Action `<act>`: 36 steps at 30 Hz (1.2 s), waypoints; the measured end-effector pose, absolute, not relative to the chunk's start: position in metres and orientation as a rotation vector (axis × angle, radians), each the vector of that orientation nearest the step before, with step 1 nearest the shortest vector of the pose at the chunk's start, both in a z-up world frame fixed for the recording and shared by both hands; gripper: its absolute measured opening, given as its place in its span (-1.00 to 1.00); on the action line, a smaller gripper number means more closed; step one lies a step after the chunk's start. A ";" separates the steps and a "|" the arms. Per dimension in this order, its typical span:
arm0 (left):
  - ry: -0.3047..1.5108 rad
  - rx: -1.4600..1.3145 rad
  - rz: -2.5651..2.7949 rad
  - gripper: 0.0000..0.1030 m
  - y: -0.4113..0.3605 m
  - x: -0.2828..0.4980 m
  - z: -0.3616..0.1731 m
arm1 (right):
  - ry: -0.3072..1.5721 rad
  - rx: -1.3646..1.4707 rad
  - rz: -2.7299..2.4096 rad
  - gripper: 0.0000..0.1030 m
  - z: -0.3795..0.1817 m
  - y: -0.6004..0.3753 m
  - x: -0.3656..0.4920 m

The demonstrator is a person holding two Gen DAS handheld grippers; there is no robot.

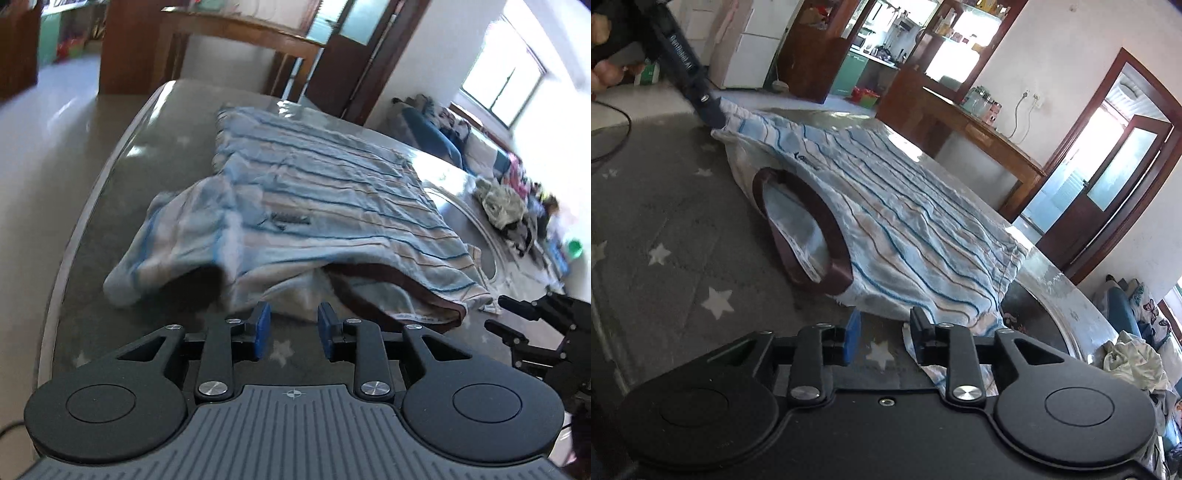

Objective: Fold clothes

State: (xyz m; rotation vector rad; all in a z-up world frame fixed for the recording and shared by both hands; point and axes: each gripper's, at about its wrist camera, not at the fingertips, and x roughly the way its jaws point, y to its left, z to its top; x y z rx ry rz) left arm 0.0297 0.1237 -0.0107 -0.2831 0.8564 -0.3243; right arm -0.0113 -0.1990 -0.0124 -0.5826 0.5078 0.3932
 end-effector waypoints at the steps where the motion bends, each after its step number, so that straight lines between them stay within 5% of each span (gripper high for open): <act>1: 0.860 -0.300 -0.322 -0.35 0.129 0.029 -0.012 | 0.508 -0.575 0.395 -0.34 -0.012 -0.199 -0.010; 12: 0.807 -0.718 -0.265 -0.09 0.186 0.051 -0.032 | 0.479 -0.579 0.389 -0.13 -0.008 -0.191 -0.007; 21: 0.758 -0.799 -0.155 0.00 0.195 0.057 -0.035 | 0.512 -0.492 0.369 0.05 -0.006 -0.197 0.016; 24: 0.715 -0.808 -0.122 -0.13 0.197 0.058 -0.035 | 0.546 -0.441 0.357 0.13 -0.010 -0.202 0.026; 28: 0.703 -0.780 -0.091 -0.64 0.201 0.064 -0.032 | 0.611 -0.307 0.351 0.24 -0.016 -0.220 0.036; 36: 0.704 -0.667 0.000 -0.72 0.211 0.063 -0.025 | 0.699 -0.103 0.340 0.30 -0.024 -0.261 0.033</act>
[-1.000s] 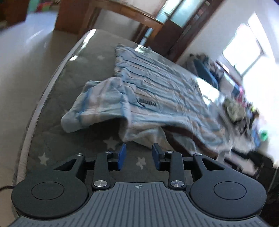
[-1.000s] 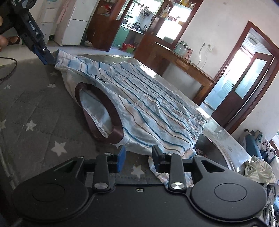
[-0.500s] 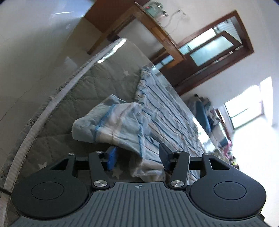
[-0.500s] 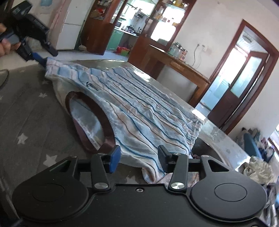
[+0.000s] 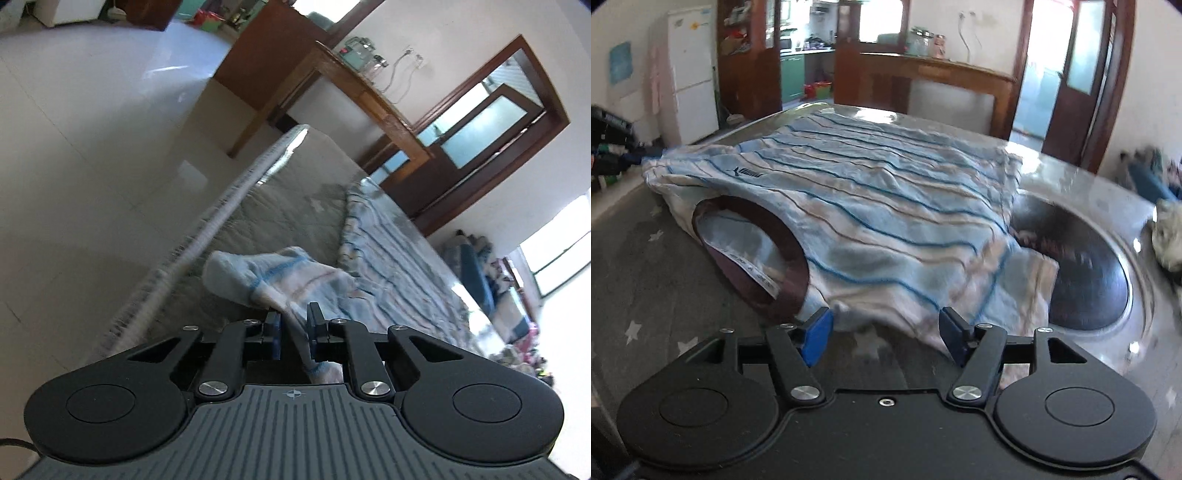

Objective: Fold clothes

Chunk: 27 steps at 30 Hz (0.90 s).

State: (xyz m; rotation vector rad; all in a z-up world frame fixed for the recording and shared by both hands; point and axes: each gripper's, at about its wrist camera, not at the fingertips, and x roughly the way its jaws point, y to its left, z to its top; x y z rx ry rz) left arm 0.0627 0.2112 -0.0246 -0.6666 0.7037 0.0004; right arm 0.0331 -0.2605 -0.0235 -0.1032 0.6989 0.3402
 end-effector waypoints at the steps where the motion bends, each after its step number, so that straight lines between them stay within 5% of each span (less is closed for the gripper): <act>1: 0.704 -0.654 0.005 -0.72 0.212 0.062 -0.024 | 0.698 -0.078 0.340 0.30 -0.023 -0.265 0.032; 16: 0.726 -0.615 0.005 -0.69 0.221 0.060 -0.022 | 0.678 0.246 0.237 0.30 -0.015 -0.325 0.037; 24: 0.707 -0.582 0.012 -0.58 0.223 0.053 -0.015 | 0.738 0.192 0.066 0.29 -0.025 -0.337 0.044; 27: 0.693 -0.581 0.019 -0.52 0.226 0.049 -0.010 | 0.746 0.142 0.040 0.14 -0.032 -0.329 0.046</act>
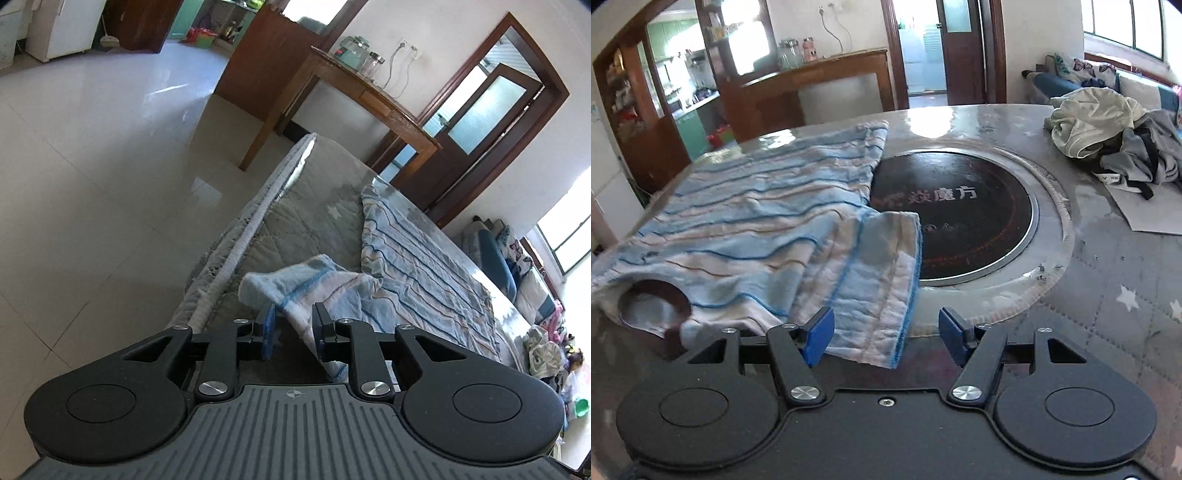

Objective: Fold clothes

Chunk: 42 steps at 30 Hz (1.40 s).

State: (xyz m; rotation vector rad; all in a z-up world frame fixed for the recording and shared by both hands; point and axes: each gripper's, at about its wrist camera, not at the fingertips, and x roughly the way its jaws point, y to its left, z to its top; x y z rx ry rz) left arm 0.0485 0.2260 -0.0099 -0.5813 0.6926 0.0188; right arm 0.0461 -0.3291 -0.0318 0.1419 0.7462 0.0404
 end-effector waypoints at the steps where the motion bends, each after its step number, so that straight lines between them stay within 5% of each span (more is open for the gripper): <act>1: 0.687 -0.581 0.018 -0.51 0.226 0.047 -0.008 | 0.745 0.112 0.032 0.08 -0.033 -0.325 0.047; 3: 0.674 -0.576 0.012 -0.48 0.225 0.044 -0.002 | 0.744 0.072 0.022 -0.03 -0.035 -0.319 0.047; 8: 0.646 -0.529 -0.062 -0.40 0.208 0.036 0.013 | 0.736 -0.015 0.031 -0.69 -0.034 -0.308 0.046; 11: 0.644 -0.484 -0.122 -0.36 0.191 0.033 0.020 | 0.731 -0.055 0.015 -0.81 -0.033 -0.307 0.046; 21: 0.717 -0.348 -0.313 -0.23 0.127 0.037 0.014 | 0.728 -0.067 -0.125 -0.78 -0.026 -0.337 0.039; 31: 0.834 -0.254 -0.532 -0.22 0.044 0.039 -0.012 | 0.663 -0.016 0.017 -0.29 -0.017 -0.320 0.054; 42: 0.893 -0.213 -0.668 -0.18 -0.017 0.049 -0.029 | 0.659 -0.014 0.051 -0.29 -0.022 -0.312 0.079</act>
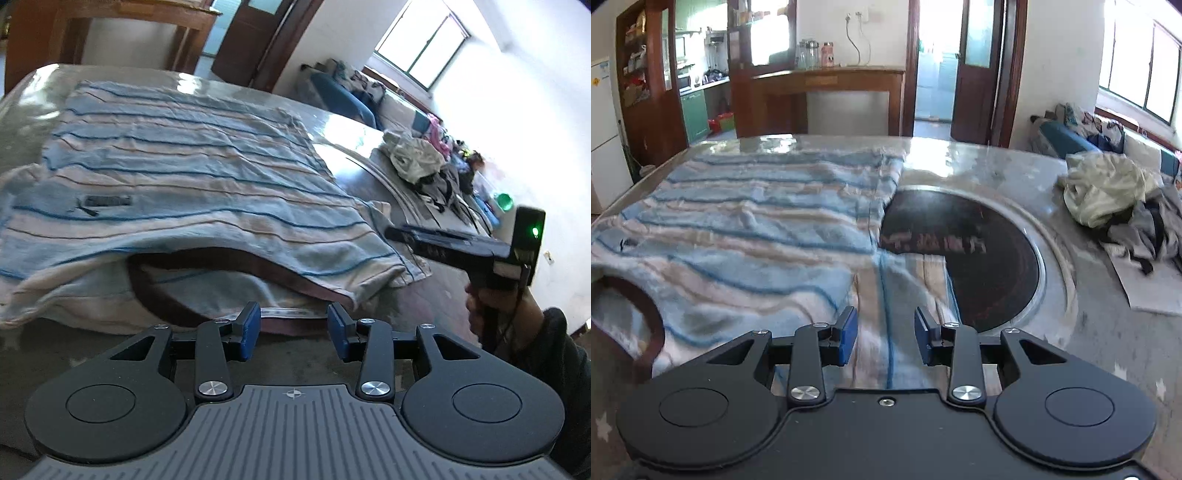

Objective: Fold clothes

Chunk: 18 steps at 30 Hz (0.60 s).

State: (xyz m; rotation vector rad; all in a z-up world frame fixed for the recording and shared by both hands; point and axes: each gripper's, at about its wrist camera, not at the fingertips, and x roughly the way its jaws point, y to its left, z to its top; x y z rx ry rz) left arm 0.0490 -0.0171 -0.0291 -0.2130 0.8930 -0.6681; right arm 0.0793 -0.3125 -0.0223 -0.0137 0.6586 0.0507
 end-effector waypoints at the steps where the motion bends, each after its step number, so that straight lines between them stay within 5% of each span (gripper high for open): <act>1: 0.899 -0.206 -0.666 -0.18 -0.020 0.050 -0.031 | 0.666 -0.019 0.053 -0.29 -0.023 -0.311 0.087; 18: 0.908 -0.236 -0.591 -0.17 -0.004 0.048 -0.037 | 0.654 -0.043 0.068 -0.18 -0.019 -0.306 0.091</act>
